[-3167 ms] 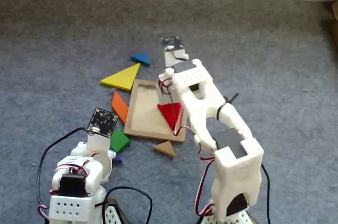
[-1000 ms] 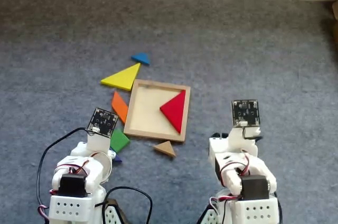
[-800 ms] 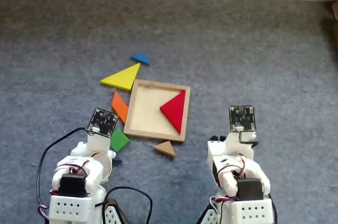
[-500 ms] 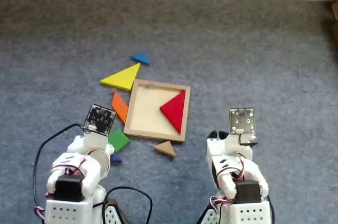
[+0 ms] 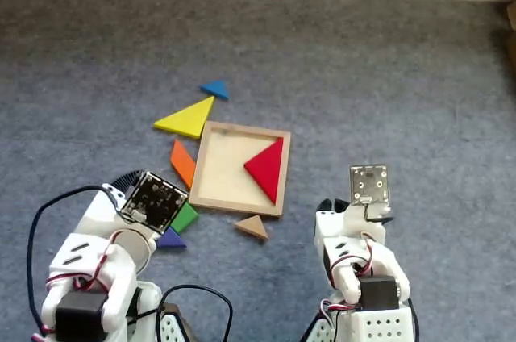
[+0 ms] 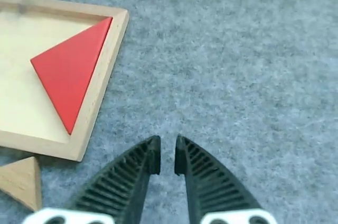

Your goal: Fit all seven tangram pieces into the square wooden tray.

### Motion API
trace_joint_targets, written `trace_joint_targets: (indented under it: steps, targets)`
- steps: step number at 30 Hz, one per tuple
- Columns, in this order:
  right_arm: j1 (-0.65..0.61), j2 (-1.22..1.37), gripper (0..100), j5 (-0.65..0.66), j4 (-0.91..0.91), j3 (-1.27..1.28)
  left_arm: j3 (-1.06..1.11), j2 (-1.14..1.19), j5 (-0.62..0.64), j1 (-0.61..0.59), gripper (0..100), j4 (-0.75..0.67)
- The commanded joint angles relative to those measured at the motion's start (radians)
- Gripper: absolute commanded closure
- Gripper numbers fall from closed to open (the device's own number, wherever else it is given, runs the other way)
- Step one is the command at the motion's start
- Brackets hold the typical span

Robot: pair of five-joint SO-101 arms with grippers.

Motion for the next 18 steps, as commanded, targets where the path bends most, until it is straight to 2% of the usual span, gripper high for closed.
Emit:
trace_joint_targets:
  steps: [1,6,12,18]
  targets:
    - [0.007,-0.010,93.3,0.011,0.050,0.091,-0.065,0.090,-0.009,-0.012,99,0.002]
    - [0.012,-0.010,93.3,0.011,0.062,0.091,-0.163,0.383,0.000,-0.012,96,-0.017]
    - [0.012,-0.010,93.3,0.011,0.071,0.091,-0.298,0.707,0.224,-0.012,72,-0.012]
    - [0.013,-0.010,93.3,0.011,0.071,0.091,-0.318,0.963,0.239,-0.005,71,-0.018]
